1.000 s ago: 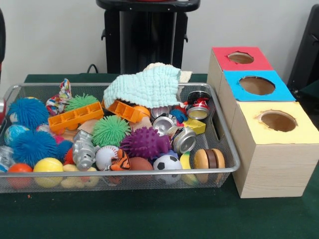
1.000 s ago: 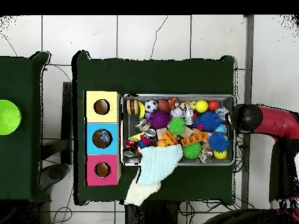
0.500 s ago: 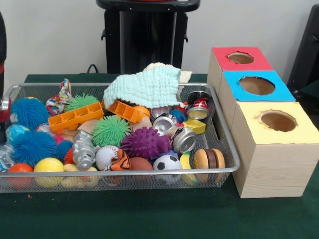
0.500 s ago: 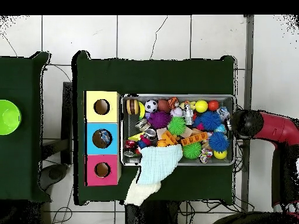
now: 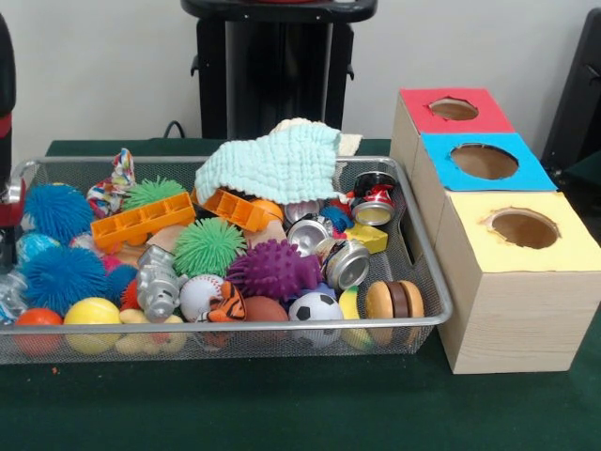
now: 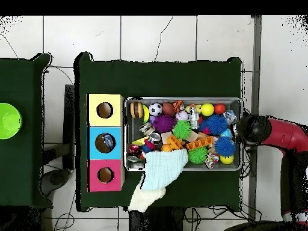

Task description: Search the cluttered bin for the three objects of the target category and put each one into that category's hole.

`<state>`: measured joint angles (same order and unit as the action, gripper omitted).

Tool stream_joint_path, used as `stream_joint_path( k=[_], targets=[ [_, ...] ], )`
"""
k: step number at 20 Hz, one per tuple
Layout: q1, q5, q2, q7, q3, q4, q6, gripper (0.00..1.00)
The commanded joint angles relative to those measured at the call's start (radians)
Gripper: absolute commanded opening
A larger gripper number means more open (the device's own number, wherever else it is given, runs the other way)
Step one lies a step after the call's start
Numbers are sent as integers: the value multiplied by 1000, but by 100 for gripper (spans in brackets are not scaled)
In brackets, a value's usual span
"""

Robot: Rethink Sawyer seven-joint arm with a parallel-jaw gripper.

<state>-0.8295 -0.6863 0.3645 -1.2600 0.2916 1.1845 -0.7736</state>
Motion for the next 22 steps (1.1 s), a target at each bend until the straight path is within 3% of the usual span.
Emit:
stream_joint_path(
  k=[1, 4, 10, 14, 17, 18, 22],
  targets=[
    [-12, 19, -56, 87, 98, 127, 87, 100],
    [-53, 44, -61, 127, 179, 152, 170, 100],
    [-95, 62, -12, 123, 293, 220, 270, 100],
    [-102, 51, -5, 111, 312, 231, 279, 100],
    [-73, 9, 19, 99, 280, 224, 286, 100],
    [-67, 7, 22, 78, 270, 223, 295, 0],
    [-67, 11, 21, 64, 271, 223, 306, 0]
  ],
)
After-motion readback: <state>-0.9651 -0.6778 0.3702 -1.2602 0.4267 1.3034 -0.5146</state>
